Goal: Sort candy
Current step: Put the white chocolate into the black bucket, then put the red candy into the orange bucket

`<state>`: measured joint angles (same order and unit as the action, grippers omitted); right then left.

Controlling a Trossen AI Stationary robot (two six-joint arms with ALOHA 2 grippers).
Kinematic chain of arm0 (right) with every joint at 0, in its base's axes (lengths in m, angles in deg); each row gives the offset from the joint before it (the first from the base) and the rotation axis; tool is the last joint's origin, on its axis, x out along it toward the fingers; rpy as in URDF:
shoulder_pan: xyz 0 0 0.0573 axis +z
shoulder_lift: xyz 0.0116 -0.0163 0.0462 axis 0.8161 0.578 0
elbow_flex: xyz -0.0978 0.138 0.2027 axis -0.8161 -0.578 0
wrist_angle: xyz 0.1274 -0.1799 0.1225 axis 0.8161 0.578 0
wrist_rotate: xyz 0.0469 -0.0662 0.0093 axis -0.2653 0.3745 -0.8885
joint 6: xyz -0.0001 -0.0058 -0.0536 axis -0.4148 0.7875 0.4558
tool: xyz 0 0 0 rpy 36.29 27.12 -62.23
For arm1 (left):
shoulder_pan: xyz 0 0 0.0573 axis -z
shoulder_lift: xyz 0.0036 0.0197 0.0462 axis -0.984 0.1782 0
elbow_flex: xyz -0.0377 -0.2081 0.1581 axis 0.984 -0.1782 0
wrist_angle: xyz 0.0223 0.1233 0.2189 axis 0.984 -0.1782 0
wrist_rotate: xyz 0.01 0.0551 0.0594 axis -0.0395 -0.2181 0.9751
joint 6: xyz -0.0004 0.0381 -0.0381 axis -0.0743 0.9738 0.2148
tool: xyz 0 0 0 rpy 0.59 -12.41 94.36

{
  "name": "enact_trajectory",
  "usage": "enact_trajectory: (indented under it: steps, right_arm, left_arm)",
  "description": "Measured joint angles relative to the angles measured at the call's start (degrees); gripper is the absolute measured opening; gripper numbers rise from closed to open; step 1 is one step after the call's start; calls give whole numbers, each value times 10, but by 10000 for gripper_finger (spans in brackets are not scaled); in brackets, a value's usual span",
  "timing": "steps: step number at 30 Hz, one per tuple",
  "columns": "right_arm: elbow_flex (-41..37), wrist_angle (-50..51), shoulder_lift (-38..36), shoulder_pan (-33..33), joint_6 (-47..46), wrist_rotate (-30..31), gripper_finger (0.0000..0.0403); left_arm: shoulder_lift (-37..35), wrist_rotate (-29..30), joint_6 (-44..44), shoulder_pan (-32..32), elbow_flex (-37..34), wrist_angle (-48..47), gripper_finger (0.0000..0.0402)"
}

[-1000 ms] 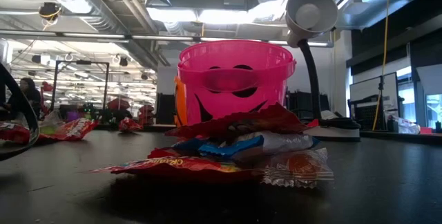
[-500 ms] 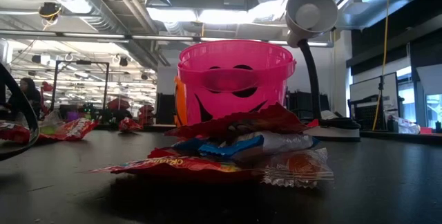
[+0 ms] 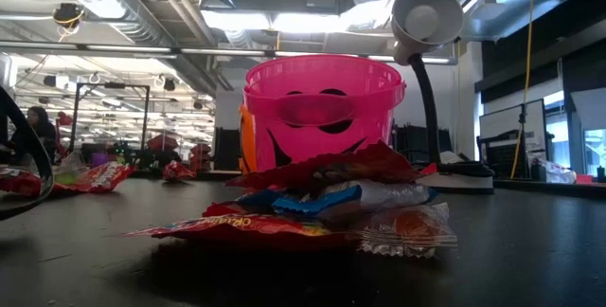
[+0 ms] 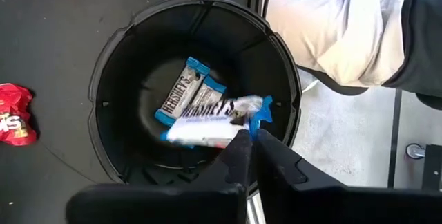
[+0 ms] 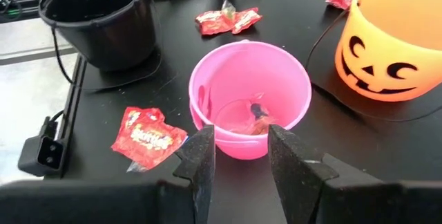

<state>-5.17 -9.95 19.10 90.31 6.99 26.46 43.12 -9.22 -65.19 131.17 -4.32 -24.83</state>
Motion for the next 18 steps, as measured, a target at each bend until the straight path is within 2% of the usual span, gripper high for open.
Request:
enact_trajectory:
  steps: [10, 15, 18]
  right_arm:
    - [0, 2, 0, 0, 1, -13, 131]
    - [0, 2, 0, 0, 1, -13, 131]
    - [0, 2, 0, 0, 1, -13, 131]
  left_arm:
    - [-1, 28, 25, -6, -1, 0, 101]
    - [-16, 83, 55, -36, -1, -22, 112]
    - [-23, 108, 103, -68, -1, -58, 112]
